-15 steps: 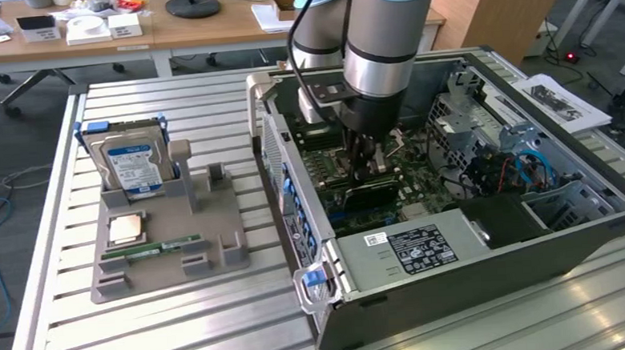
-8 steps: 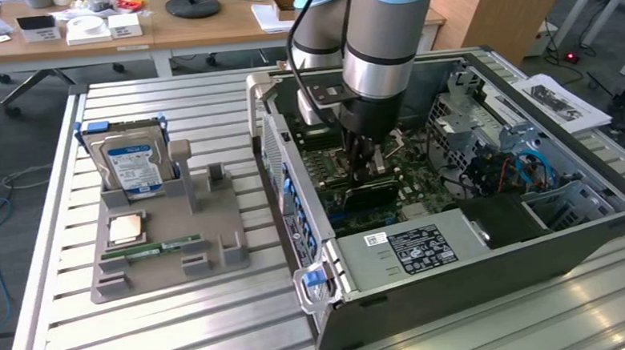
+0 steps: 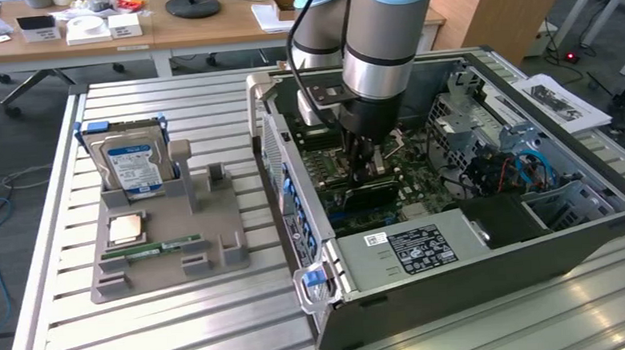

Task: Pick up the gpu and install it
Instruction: 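Press down on the gpu until it lock into place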

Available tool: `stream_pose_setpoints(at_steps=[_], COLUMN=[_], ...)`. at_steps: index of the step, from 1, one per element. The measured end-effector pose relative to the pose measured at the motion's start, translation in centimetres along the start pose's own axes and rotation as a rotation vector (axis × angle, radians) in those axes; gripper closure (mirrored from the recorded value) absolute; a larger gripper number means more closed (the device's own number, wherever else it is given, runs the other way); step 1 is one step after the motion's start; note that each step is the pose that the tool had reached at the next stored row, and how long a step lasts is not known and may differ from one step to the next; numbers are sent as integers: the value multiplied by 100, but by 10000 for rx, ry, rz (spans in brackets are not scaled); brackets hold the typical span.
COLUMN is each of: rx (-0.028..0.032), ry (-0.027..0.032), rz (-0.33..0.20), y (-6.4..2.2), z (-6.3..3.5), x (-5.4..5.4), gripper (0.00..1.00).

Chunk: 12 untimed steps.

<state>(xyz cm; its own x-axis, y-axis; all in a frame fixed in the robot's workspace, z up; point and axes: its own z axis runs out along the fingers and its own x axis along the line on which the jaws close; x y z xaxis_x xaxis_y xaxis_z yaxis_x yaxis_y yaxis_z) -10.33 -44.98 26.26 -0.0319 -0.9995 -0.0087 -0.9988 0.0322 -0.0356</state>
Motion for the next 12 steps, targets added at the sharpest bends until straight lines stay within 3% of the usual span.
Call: stream_pose_setpoints(at_steps=[12], rx=[-3], ry=[0], rz=[0], y=[11], z=[19], x=[5], gripper=[89])
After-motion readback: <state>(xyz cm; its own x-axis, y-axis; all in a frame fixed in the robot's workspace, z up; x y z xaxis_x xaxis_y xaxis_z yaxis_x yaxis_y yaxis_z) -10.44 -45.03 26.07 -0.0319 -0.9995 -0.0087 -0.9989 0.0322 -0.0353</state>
